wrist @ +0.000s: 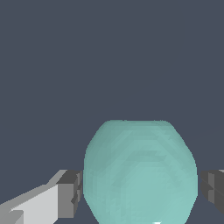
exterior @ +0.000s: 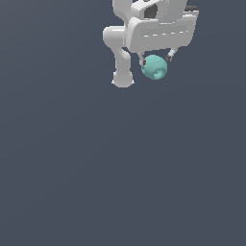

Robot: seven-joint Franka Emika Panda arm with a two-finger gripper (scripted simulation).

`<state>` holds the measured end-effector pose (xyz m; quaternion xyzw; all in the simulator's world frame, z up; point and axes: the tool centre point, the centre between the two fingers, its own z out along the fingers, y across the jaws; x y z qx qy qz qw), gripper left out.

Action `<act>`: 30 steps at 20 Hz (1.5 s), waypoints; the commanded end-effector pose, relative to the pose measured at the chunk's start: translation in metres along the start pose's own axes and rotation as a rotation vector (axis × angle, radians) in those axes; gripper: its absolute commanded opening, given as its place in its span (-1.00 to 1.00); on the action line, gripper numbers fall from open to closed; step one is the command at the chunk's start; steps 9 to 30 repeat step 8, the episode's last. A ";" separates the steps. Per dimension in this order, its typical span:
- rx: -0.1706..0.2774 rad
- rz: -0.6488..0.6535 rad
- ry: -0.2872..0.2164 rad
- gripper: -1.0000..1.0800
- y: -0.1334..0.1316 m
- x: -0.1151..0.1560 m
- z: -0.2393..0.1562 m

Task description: Pick up the object and move it to a goal position.

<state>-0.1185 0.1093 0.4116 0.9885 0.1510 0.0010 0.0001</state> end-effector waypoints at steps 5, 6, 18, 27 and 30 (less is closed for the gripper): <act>0.000 0.001 -0.002 -1.00 -0.003 0.001 -0.012; 0.000 0.001 -0.002 -1.00 -0.002 0.001 -0.011; 0.000 0.001 -0.002 -1.00 -0.002 0.002 -0.011; 0.000 0.001 -0.002 -1.00 -0.002 0.002 -0.011; 0.000 0.001 -0.002 -1.00 -0.002 0.002 -0.011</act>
